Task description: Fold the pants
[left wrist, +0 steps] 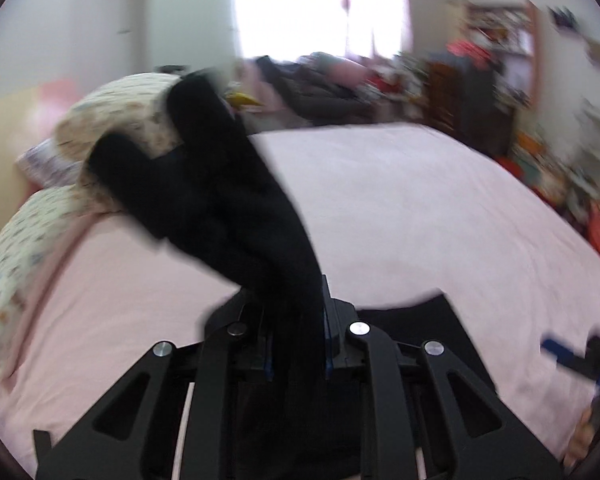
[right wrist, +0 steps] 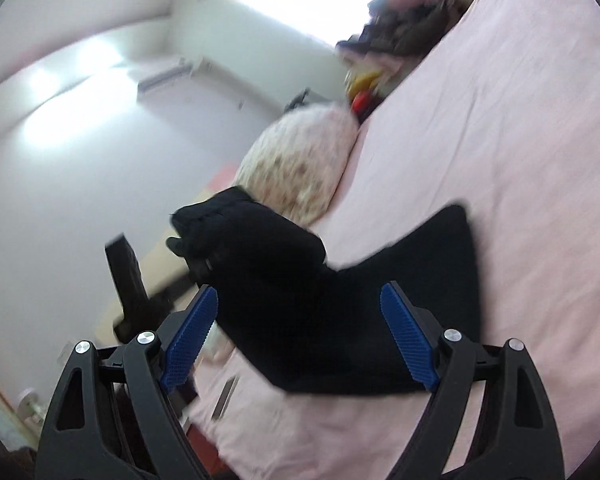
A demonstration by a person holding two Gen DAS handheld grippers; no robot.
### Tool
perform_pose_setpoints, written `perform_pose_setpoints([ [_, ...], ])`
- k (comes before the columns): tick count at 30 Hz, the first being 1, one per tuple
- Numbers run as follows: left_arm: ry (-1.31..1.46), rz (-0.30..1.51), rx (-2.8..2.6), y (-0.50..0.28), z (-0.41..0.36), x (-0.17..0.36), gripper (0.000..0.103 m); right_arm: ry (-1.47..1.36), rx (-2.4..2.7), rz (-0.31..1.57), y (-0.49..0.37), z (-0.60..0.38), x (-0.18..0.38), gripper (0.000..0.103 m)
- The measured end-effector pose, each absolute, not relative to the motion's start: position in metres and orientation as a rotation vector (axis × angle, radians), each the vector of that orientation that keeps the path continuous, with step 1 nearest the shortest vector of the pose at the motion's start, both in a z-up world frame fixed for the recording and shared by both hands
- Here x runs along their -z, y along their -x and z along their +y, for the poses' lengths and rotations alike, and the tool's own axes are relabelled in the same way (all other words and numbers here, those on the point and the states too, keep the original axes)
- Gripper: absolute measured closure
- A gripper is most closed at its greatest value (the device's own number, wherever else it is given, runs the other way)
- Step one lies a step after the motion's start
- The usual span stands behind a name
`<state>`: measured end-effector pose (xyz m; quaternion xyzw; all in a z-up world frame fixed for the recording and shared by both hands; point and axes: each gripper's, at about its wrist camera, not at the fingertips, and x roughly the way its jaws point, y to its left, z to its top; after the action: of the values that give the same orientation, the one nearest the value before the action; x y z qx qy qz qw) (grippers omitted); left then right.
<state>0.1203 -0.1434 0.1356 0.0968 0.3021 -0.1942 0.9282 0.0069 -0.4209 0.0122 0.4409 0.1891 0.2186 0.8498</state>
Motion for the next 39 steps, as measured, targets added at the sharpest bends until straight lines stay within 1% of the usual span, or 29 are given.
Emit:
perform_pose_setpoints([
  [2, -0.241, 0.662, 0.438, -0.114, -0.176, -0.110, 0.087, -0.959, -0.429, 0.360, 0.000, -0.435, -0.015, 0.017],
  [6, -0.331, 0.742, 0.470, -0.105, -0.219, -0.062, 0.087, -1.010, -0.372, 0.314, 0.011, -0.457, -0.015, 0.017],
  [8, -0.390, 0.723, 0.447, -0.093, -0.234, -0.045, 0.086, -1.026, -0.361, 0.301, 0.014, -0.462, -0.015, 0.015],
  [12, -0.361, 0.715, 0.420, -0.090, -0.232, -0.039, 0.086, -1.035, -0.358, 0.290, 0.014, -0.464, -0.016, 0.015],
  [19, -0.296, 0.675, 0.408, -0.080, -0.233, -0.047, 0.086, -1.028, -0.356, 0.296, 0.017, -0.463, -0.013, 0.015],
  [24, -0.383, 0.619, 0.447, -0.057, -0.247, -0.036, 0.086, -1.012, -0.341, 0.311, 0.012, -0.459, -0.011, 0.015],
  [27, -0.476, 0.617, 0.459, -0.049, -0.255, -0.017, 0.082, -0.999, -0.325, 0.324, 0.008, -0.456, -0.010, 0.015],
  [30, -0.471, 0.667, 0.477, -0.046, -0.256, -0.001, 0.078, -0.991, -0.322, 0.331, 0.008, -0.454, -0.009, 0.015],
  [33, -0.432, 0.678, 0.472, -0.048, -0.252, 0.003, 0.077, -0.984, -0.322, 0.335, 0.008, -0.452, -0.009, 0.015],
  [39, -0.454, 0.678, 0.447, -0.045, -0.256, 0.005, 0.075, -0.953, -0.310, 0.333, 0.008, -0.452, -0.009, 0.015],
])
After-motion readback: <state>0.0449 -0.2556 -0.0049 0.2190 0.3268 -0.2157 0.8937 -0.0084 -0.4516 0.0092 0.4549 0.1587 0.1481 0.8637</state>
